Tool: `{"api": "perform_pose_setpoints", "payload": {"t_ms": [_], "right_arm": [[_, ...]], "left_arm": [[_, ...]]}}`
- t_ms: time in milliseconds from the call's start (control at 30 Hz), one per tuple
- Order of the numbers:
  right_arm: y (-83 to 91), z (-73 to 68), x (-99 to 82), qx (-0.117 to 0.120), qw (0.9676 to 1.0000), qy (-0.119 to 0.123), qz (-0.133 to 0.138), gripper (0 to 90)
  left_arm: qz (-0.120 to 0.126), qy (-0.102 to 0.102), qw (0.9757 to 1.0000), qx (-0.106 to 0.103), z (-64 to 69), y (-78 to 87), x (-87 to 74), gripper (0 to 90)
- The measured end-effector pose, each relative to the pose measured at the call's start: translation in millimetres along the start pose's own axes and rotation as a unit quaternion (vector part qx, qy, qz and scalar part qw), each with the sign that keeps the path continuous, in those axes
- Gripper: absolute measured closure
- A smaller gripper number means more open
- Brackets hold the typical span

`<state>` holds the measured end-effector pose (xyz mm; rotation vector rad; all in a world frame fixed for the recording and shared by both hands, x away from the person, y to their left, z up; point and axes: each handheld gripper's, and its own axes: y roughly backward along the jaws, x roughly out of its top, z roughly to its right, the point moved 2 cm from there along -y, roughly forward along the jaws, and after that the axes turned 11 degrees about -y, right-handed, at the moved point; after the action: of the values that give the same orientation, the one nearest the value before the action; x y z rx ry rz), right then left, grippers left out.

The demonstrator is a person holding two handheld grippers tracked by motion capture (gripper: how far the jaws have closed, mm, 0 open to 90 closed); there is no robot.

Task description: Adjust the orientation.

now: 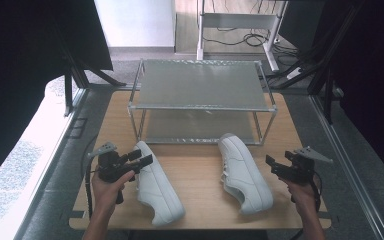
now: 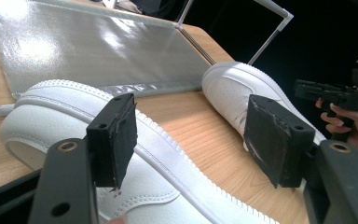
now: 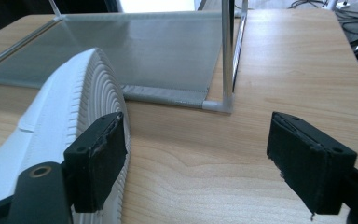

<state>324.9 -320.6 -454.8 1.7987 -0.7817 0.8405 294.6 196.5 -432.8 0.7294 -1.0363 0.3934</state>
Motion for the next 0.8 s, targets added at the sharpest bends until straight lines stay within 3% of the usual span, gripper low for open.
{"api": "perform_pose_setpoints", "payload": {"t_ms": [400, 600, 800], "right_arm": [[3.7, 3.5, -4.0, -0.001, 0.9998, -0.021, 0.005, 24.1], [3.4, -0.2, -3.1, -0.002, 0.9999, -0.013, 0.011, 27.6], [0.1, 1.3, -6.4, -0.008, 0.9999, -0.009, -0.001, 28.7]], "left_arm": [[0.001, -0.004, 1.0000, 0.001, 2.1, 0.0, -0.2, 38.8], [-0.007, 0.002, 0.9994, -0.034, 2.2, -1.1, -0.1, 58.9], [-0.010, 0.000, 0.9989, -0.045, 3.7, -1.2, -0.2, 77.0]]}}
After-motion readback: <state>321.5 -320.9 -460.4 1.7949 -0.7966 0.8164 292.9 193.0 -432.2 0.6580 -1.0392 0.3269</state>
